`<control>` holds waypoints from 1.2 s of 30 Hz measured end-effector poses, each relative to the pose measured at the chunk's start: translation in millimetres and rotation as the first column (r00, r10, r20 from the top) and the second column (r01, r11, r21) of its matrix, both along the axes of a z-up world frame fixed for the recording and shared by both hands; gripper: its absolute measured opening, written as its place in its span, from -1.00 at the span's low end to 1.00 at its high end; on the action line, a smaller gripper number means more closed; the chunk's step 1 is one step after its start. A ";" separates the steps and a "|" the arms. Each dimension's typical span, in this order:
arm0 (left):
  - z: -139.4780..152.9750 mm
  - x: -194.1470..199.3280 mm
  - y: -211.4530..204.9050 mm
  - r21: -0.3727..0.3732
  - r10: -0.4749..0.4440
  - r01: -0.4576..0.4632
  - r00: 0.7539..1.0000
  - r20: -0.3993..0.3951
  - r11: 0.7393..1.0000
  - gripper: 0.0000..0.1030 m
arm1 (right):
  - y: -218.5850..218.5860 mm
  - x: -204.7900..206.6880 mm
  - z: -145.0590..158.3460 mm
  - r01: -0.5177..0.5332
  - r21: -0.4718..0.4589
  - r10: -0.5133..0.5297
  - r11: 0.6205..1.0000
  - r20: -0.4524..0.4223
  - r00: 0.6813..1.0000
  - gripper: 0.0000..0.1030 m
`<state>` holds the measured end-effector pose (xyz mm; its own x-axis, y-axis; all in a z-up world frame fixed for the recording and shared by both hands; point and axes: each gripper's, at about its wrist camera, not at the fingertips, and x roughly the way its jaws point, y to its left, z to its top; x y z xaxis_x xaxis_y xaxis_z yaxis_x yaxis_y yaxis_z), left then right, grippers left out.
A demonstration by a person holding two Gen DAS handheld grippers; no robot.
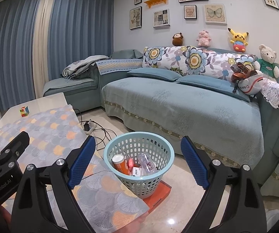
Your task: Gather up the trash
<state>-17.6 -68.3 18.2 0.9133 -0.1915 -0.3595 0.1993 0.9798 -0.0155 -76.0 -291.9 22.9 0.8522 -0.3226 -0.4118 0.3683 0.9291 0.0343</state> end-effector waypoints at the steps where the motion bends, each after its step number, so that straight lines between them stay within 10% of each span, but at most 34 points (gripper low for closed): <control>1: -0.2 0.1 0.2 -0.002 0.000 0.000 1.000 -0.001 1.000 0.84 | 0.0 0.2 -0.1 -0.001 0.000 0.001 1.000 -0.001 1.000 0.65; 36: -0.1 2.3 5.3 -0.048 0.068 -0.069 0.997 -0.026 0.996 0.85 | -1.7 7.0 -6.2 -0.019 0.009 0.019 1.000 -0.019 1.000 0.65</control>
<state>-15.3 -63.0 18.1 0.9160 -0.1466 -0.3735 0.1308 0.9891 -0.0674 -69.0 -293.6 16.7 0.8499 -0.3030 -0.4311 0.3515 0.9355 0.0354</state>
